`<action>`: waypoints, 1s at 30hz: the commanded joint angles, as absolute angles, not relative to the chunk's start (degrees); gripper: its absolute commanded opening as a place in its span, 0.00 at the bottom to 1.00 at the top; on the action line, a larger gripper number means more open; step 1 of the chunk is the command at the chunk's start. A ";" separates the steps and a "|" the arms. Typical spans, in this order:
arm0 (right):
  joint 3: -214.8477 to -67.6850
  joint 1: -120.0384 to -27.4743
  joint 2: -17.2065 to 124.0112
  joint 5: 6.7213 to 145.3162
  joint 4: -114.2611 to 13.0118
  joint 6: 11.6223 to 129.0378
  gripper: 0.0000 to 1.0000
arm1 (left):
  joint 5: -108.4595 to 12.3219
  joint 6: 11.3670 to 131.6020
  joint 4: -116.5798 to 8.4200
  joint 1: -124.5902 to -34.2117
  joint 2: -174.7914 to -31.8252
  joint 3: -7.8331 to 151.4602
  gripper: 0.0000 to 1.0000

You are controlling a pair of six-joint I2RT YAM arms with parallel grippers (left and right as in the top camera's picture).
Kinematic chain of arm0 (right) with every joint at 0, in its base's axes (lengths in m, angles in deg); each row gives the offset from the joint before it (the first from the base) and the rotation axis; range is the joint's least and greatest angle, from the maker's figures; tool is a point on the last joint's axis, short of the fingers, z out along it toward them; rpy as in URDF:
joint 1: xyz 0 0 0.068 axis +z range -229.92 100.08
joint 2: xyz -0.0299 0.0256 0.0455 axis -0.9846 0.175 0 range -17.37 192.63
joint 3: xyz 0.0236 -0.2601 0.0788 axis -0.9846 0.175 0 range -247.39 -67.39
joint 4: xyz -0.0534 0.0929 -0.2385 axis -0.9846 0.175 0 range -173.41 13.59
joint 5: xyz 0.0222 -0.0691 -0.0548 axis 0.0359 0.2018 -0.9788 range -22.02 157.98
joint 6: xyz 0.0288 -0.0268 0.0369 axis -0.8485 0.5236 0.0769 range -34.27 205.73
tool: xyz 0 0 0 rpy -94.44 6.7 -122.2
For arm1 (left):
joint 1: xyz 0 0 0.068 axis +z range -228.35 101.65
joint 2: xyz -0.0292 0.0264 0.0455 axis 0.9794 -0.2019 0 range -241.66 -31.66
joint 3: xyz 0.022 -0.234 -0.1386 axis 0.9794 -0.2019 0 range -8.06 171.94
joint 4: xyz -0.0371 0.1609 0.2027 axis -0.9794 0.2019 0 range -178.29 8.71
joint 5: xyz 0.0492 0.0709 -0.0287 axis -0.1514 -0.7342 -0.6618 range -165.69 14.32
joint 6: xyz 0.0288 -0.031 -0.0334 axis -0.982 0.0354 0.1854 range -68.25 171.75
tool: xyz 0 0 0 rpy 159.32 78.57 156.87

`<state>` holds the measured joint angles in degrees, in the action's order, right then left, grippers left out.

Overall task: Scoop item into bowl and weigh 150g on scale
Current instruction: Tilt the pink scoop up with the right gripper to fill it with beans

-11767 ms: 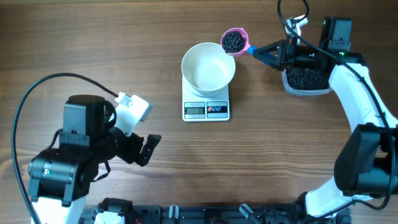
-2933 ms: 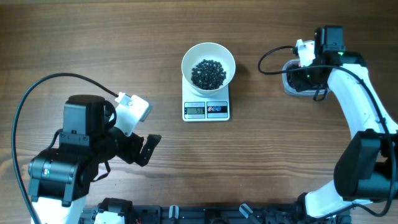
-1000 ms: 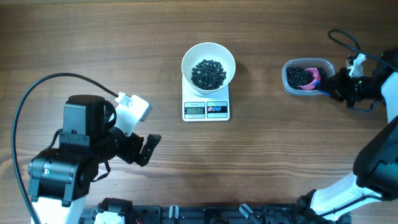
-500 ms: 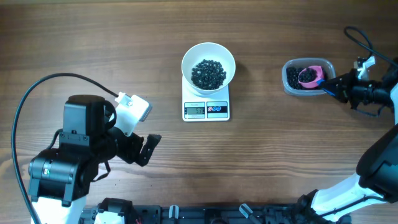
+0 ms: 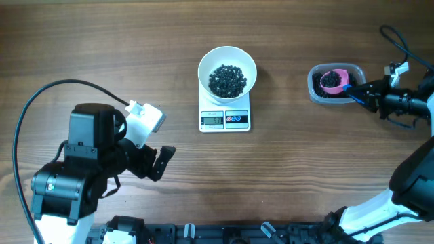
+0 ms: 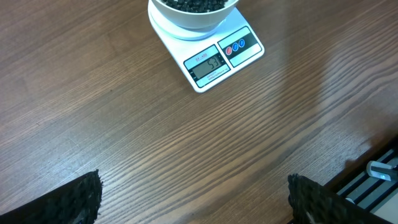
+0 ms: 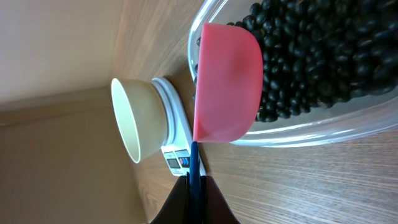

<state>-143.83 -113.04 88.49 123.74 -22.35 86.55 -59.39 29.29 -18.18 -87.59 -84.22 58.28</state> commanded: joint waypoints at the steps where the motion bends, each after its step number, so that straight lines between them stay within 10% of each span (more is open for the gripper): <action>1: -143.59 -113.44 89.67 128.18 -21.78 88.73 0.04 | -59.72 28.13 -18.35 -87.17 -84.13 59.14 1.00; 30: -143.62 -112.69 86.81 144.40 -18.05 91.99 0.04 | -59.72 28.13 -18.35 -87.19 -84.13 59.14 1.00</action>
<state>-143.81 -114.73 88.49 140.44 -17.83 90.57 -59.39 29.29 -18.18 -87.59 -84.22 58.28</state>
